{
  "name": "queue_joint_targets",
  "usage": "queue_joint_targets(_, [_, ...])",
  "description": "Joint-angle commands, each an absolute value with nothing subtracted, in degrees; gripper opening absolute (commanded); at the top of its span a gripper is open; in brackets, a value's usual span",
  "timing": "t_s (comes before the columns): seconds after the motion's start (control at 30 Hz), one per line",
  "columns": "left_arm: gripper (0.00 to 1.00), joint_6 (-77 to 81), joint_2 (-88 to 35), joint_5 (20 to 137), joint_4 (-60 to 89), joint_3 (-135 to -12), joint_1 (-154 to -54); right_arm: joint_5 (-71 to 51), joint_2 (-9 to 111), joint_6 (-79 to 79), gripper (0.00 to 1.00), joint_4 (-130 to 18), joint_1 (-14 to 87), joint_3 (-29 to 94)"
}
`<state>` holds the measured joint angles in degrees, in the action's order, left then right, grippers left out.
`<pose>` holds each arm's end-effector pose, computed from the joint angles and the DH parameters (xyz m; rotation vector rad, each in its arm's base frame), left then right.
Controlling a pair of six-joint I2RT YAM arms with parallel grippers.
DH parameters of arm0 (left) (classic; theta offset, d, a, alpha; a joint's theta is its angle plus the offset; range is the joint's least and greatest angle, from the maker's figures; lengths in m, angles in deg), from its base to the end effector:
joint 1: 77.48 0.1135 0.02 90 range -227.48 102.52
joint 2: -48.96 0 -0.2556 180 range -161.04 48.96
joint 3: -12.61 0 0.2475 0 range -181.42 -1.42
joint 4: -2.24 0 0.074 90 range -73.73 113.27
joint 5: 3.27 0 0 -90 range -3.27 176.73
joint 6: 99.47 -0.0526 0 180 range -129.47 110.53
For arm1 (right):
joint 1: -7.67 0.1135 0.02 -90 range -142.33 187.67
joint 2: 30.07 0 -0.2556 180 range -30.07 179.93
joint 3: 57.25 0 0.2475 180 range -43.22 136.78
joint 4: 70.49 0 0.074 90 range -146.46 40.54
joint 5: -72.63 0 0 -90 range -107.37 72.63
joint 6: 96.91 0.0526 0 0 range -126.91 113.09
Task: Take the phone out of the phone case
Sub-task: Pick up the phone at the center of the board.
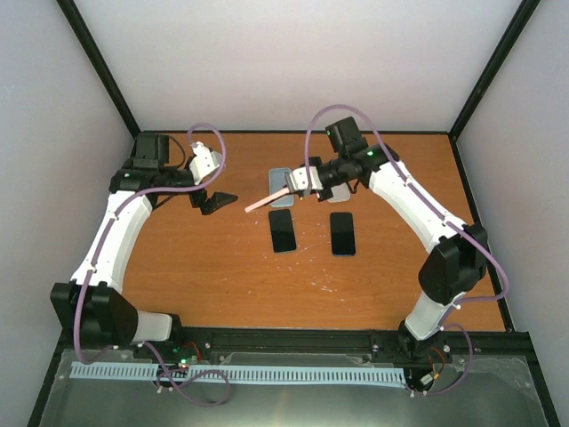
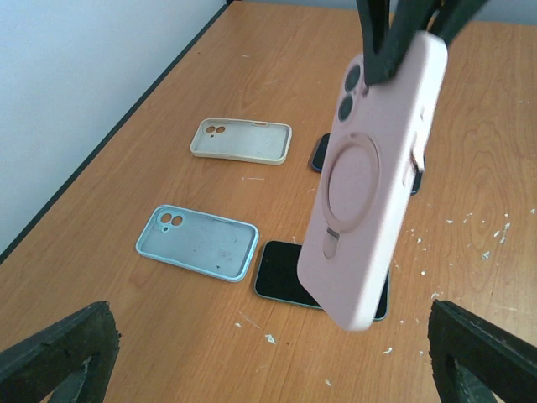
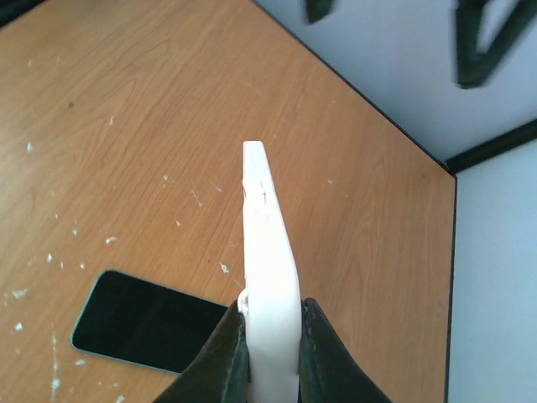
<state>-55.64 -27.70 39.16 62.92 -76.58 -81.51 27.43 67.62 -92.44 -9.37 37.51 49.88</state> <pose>0.2723 -0.0581 0.3343 1.2243 1.7704 -0.5812 0.3002 0.2149 0.3201 -2.0025 0.8985 0.4392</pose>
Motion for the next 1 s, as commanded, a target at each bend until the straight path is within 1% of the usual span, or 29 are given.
queue_joint_targets(0.0, [1.00, -55.4, -28.7, 35.8, 62.2, -76.3, -82.9, 33.4, 69.2, -76.0, 0.03, -4.5, 34.9, 56.3])
queue_joint_targets(0.1, [0.99, -57.6, -31.1, 37.6, 64.0, -76.5, -86.8, 35.1, 71.9, -71.2, 0.03, 0.5, 33.6, 60.7])
queue_joint_targets(0.13, [0.97, -57.2, -31.8, 37.8, 63.7, -76.6, -87.6, 36.1, 73.1, -69.9, 0.03, 2.8, 33.2, 62.6])
queue_joint_targets(0.27, [0.84, -55.9, -34.7, 38.5, 61.3, -77.3, -89.9, 38.1, 76.1, -71.1, 0.03, 11.8, 32.8, 67.8])
queue_joint_targets(0.37, [0.74, -56.6, -37.6, 37.9, 62.6, -79.8, -91.5, 38.6, 76.6, -69.7, 0.03, 13.6, 32.7, 68.4])
queue_joint_targets(0.5, [0.58, -57.6, -39.8, 37.9, 63.4, -80.8, -93.7, 38.8, 77.2, -68.5, 0.03, 14.4, 32.7, 69.5])
queue_joint_targets(0.57, [0.52, -57.7, -40.5, 37.4, 63.5, -80.9, -94.3, 38.6, 77.9, -67.6, 0.03, 14.9, 32.7, 70.7])
queue_joint_targets(0.63, [0.49, -57.7, -41.0, 37.1, 63.9, -81.2, -95.0, 38.6, 78.8, -66.9, 0.03, 15.6, 32.7, 72.0])
queue_joint_targets(0.8, [0.49, -57.5, -41.8, 36.8, 63.8, -81.3, -96.8, 38.9, 80.7, -67.2, 0.03, 18.9, 32.7, 74.9])
queue_joint_targets(0.87, [0.41, -57.5, -42.4, 37.6, 63.8, -81.5, -97.5, 39.1, 80.9, -67.6, 0.03, 19.7, 32.7, 76.0])
queue_joint_targets(0.97, [0.23, -56.2, -43.4, 37.2, 63.8, -82.9, -97.7, 38.4, 81.2, -66.8, 0.03, 19.6, 32.6, 76.9])
